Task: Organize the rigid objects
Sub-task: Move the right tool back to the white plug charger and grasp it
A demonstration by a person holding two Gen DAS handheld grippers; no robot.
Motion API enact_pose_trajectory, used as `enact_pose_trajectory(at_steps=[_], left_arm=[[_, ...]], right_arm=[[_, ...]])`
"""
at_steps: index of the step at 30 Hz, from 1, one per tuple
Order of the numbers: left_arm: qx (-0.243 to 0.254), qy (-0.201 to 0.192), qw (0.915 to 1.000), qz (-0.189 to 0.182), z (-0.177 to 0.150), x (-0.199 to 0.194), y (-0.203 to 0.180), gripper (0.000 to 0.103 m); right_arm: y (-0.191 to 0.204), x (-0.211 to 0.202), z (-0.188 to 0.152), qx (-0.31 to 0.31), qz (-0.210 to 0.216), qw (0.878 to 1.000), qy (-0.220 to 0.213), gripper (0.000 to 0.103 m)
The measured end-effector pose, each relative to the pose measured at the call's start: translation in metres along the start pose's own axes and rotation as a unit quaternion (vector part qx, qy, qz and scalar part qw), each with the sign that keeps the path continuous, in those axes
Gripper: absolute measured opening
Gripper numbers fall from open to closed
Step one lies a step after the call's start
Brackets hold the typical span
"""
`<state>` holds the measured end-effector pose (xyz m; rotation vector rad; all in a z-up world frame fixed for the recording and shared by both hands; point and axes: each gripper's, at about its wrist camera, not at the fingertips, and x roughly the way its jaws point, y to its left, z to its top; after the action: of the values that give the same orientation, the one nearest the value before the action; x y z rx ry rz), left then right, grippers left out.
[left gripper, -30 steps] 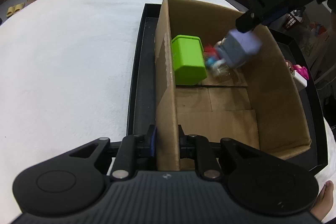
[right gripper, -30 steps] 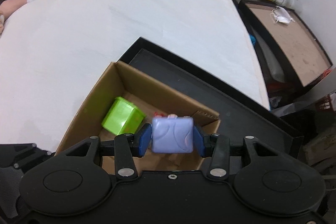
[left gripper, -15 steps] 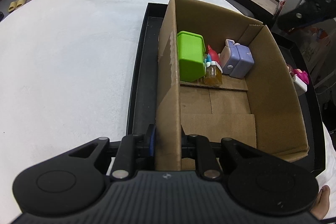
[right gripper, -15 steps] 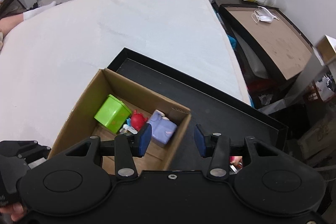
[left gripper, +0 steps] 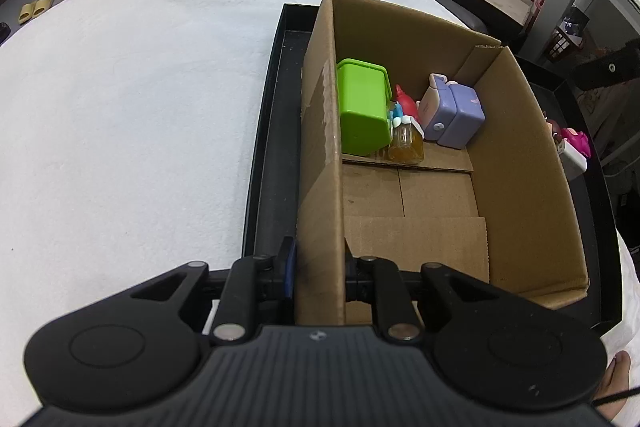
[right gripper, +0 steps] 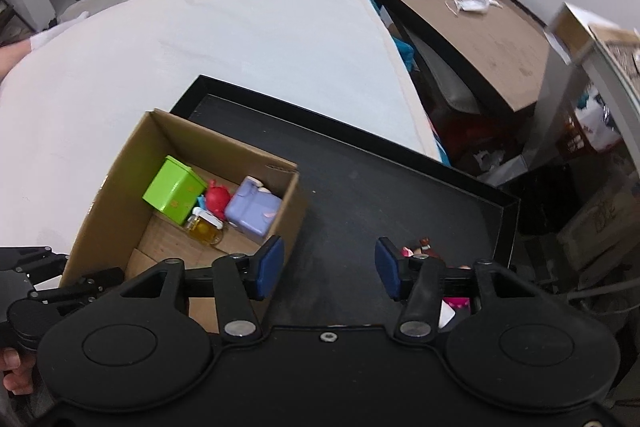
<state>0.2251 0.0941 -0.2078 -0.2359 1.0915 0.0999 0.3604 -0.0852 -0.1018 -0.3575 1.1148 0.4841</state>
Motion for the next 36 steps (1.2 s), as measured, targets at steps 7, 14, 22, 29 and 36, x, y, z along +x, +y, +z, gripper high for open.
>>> enact_pose_trajectory(at_steps=[7,14,22,29,36], left_arm=[[0.001,-0.001,1.0000,0.001,0.000,0.000,0.000,0.017],[-0.003,-0.001,1.0000,0.001,0.000,0.000,0.000,0.017],[-0.005,-0.001,1.0000,0.000,0.000,0.000,0.001,0.017],[-0.008,0.001,1.0000,-0.002,0.002,0.000,0.003,0.017],[-0.009,0.002,1.0000,-0.002,0.002,0.000,0.003,0.017]], right_arm=[[-0.026,0.016,-0.009,0.021,-0.019,1.000,0.013,0.051],[-0.051,0.036,-0.018,0.046,-0.033,0.998,0.029,0.051],[-0.065,0.063,-0.031,0.037,-0.046,0.996,0.059,0.049],[-0.072,0.081,-0.038,0.032,-0.050,0.995,0.076,0.042],[-0.066,0.095,-0.045,0.005,-0.061,0.994,0.091,0.036]])
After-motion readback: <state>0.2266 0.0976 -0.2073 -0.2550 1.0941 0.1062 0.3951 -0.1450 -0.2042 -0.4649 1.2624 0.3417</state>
